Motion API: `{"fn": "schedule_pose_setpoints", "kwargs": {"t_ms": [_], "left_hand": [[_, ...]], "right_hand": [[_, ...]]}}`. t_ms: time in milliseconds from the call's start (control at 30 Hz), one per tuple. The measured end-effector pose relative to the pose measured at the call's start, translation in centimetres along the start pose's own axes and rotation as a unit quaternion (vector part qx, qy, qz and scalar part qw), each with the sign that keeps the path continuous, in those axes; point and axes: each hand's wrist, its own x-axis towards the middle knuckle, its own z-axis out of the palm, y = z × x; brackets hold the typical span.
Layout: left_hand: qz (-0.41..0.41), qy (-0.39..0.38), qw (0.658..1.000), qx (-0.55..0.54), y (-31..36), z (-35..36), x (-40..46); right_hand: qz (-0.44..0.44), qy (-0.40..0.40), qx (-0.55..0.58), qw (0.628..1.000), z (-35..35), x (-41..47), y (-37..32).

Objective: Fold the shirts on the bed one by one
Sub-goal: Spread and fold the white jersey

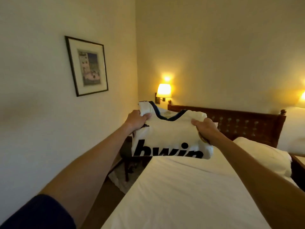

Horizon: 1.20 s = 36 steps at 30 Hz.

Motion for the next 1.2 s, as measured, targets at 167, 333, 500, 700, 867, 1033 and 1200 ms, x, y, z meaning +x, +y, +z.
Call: {"fn": "schedule_pose_setpoints", "kwargs": {"t_ms": [167,333,500,700,867,1033,1200], "left_hand": [[-0.04,0.076,0.996,0.02,-0.5,-7.8,-1.7],[-0.09,0.156,0.983,0.046,-3.1,-13.9,-5.2],[-0.162,0.232,0.955,0.09,-7.0,-21.3,-11.3],[-0.24,0.317,0.906,0.149,-11.2,-30.7,-21.9],[-0.308,0.372,0.859,0.169,-15.1,-37.7,-29.6],[-0.326,0.424,0.826,0.18,-19.9,-44.8,-34.1],[-0.336,0.441,0.812,0.183,-24.8,-52.8,-36.4]], "right_hand": [[-0.05,-0.077,0.027,0.995,5.0,0.4,-5.4],[-0.091,-0.16,0.038,0.982,11.5,-0.2,-9.0],[-0.135,-0.26,0.052,0.955,20.9,-3.3,-12.3],[-0.182,-0.384,0.072,0.902,33.0,-11.3,-17.2],[-0.21,-0.469,0.088,0.853,41.7,-18.9,-21.2],[-0.232,-0.511,0.094,0.822,50.4,-24.6,-25.6],[-0.24,-0.531,0.103,0.806,60.2,-29.3,-30.6]]}}
